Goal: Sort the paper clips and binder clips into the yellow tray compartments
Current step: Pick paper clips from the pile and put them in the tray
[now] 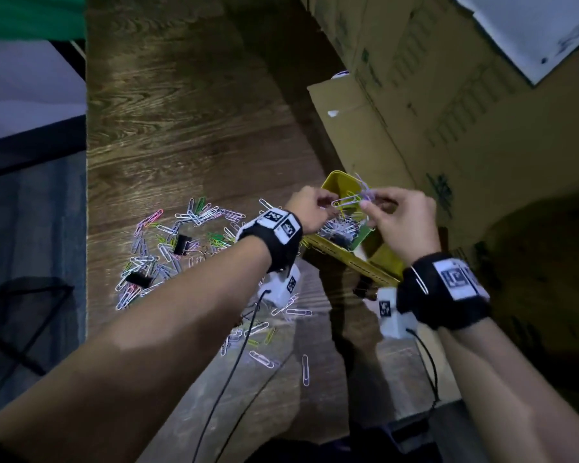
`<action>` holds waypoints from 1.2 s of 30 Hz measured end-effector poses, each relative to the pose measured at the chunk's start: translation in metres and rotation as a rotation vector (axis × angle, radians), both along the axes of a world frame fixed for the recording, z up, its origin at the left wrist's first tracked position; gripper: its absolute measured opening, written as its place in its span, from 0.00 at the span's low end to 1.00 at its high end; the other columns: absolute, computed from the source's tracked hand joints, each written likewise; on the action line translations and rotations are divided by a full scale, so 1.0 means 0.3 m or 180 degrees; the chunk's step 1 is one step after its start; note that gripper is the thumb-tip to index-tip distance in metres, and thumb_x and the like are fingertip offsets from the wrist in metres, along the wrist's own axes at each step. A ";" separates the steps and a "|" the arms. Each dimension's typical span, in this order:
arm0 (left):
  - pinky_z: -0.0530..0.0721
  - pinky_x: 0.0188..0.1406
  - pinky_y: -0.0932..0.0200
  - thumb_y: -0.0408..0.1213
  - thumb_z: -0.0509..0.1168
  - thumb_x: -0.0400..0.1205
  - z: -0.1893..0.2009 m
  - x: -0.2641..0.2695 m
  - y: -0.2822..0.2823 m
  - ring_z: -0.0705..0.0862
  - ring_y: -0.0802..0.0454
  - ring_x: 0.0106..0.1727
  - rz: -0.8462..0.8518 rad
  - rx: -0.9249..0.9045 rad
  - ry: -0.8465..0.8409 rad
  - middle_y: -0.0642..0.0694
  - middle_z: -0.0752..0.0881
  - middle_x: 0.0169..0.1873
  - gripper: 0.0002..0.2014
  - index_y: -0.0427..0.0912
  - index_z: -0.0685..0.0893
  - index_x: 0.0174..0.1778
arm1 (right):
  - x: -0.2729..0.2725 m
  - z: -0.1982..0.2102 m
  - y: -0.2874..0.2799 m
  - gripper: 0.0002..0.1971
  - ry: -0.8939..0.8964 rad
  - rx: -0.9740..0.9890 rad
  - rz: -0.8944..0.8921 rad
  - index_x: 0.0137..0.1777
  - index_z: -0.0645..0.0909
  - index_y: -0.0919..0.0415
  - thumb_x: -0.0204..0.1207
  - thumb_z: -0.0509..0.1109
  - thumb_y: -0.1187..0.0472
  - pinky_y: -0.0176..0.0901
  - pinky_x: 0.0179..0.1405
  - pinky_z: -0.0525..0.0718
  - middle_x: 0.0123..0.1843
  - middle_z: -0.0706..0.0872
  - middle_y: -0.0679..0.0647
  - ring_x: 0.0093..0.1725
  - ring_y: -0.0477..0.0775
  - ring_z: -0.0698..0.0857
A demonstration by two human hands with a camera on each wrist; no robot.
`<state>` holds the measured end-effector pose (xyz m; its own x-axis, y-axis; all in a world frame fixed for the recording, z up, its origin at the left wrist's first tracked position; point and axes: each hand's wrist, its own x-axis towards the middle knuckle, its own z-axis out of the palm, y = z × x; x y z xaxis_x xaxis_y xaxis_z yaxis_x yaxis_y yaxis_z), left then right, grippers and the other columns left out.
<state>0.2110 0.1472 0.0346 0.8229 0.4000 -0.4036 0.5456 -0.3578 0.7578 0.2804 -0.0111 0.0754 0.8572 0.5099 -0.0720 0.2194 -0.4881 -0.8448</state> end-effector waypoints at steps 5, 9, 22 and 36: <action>0.82 0.35 0.56 0.27 0.65 0.80 0.044 -0.163 0.033 0.83 0.48 0.32 0.0939 -0.0859 -0.0677 0.42 0.85 0.33 0.06 0.42 0.85 0.44 | 0.059 -0.041 0.137 0.06 -0.0433 -0.1477 0.0588 0.49 0.88 0.59 0.73 0.75 0.61 0.47 0.56 0.86 0.45 0.89 0.62 0.45 0.59 0.87; 0.73 0.23 0.75 0.35 0.67 0.80 0.059 -0.429 0.082 0.79 0.63 0.24 0.0130 0.0153 0.0088 0.51 0.85 0.32 0.04 0.44 0.85 0.48 | 0.038 -0.049 0.198 0.07 -0.0404 -0.2188 0.1119 0.52 0.87 0.62 0.75 0.71 0.66 0.50 0.56 0.85 0.52 0.86 0.62 0.49 0.62 0.84; 0.86 0.47 0.55 0.44 0.65 0.80 -0.162 -0.788 0.017 0.84 0.48 0.44 -0.0867 0.1575 0.0983 0.46 0.71 0.67 0.19 0.48 0.75 0.67 | -0.316 -0.066 0.121 0.07 -0.0103 -0.0990 0.2189 0.52 0.87 0.57 0.78 0.70 0.60 0.40 0.51 0.84 0.48 0.87 0.51 0.46 0.48 0.85; 0.83 0.56 0.49 0.50 0.59 0.82 -0.170 -0.963 -0.114 0.73 0.45 0.65 -0.0862 0.1698 0.1006 0.43 0.71 0.67 0.24 0.47 0.68 0.73 | -0.634 -0.299 -0.002 0.37 -0.0065 -0.2027 0.2661 0.78 0.61 0.53 0.72 0.74 0.48 0.48 0.73 0.69 0.70 0.64 0.55 0.73 0.54 0.63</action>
